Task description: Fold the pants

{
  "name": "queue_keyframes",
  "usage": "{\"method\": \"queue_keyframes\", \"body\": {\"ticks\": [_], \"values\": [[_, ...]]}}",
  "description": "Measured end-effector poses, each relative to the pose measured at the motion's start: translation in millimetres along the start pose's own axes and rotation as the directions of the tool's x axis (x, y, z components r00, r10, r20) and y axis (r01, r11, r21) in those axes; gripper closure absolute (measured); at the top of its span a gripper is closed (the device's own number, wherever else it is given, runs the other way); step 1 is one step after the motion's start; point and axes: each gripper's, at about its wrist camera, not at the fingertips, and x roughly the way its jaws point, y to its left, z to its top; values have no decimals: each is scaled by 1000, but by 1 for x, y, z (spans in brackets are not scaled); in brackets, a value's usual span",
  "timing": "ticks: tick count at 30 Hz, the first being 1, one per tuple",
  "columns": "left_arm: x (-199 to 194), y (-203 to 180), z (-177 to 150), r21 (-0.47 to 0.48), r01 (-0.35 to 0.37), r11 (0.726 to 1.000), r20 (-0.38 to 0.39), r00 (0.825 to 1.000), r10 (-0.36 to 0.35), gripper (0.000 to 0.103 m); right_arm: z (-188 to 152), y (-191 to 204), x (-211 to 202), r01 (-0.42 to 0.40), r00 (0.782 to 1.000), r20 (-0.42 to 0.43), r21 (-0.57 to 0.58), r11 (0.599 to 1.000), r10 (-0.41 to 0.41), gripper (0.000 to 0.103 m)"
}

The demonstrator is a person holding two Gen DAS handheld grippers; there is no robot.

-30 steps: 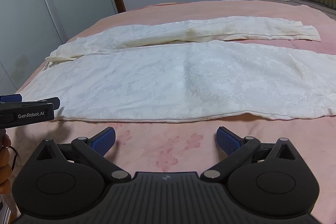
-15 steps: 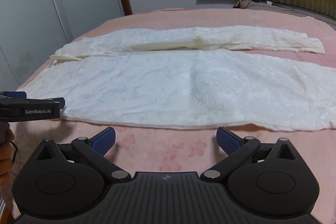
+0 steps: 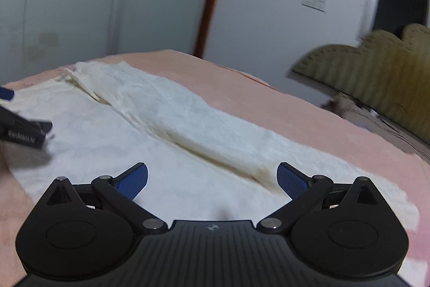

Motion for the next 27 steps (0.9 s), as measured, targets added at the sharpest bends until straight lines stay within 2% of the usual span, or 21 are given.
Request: {"method": "queue_keyframes", "body": {"ticks": [2,4,7,9,13,16,19,21,22,23,24,25,26,27], "values": [[8,0,-4,8,15,1000,-13,1000,-15,3,13,0,22,-81,996,20,-38,996,82,0],[15,-2,-8,21,17,1000,-9,1000,-16,3,31,1,55,-141,990,-23,-43,989,140,0],[17,-4,-15,34,12,999,26,1000,-13,0,51,-5,109,-222,971,-89,20,975,223,0],[18,-4,-19,34,19,999,45,999,-21,0,63,-13,146,-263,955,-116,104,959,274,0],[22,-3,-19,10,42,999,40,998,-43,0,85,-25,214,-295,930,-144,260,919,339,1],[23,-3,-19,5,54,999,41,998,-55,0,99,-24,257,-311,916,-146,328,892,373,1],[25,-2,-18,-4,63,998,40,997,-63,0,108,-19,292,-303,909,-169,357,884,380,1],[26,-1,-17,-11,69,998,39,997,-69,0,108,-15,312,-316,891,-199,373,872,408,0],[27,0,-17,-15,72,997,38,997,-72,0,108,-11,318,-318,888,-209,362,876,409,0],[27,0,-17,-19,76,997,37,997,-75,0,108,-6,318,-320,895,-207,322,891,396,1],[27,1,-17,-22,78,997,36,996,-77,0,109,0,318,-327,895,-218,273,905,389,4],[27,1,-17,-24,79,997,36,996,-78,0,111,8,318,-334,898,-226,211,919,378,21],[27,1,-17,-25,78,997,35,996,-77,0,111,14,314,-349,899,-219,168,922,380,44],[27,0,-17,-23,77,997,36,996,-76,0,111,17,309,-362,898,-209,145,921,386,53]]}}
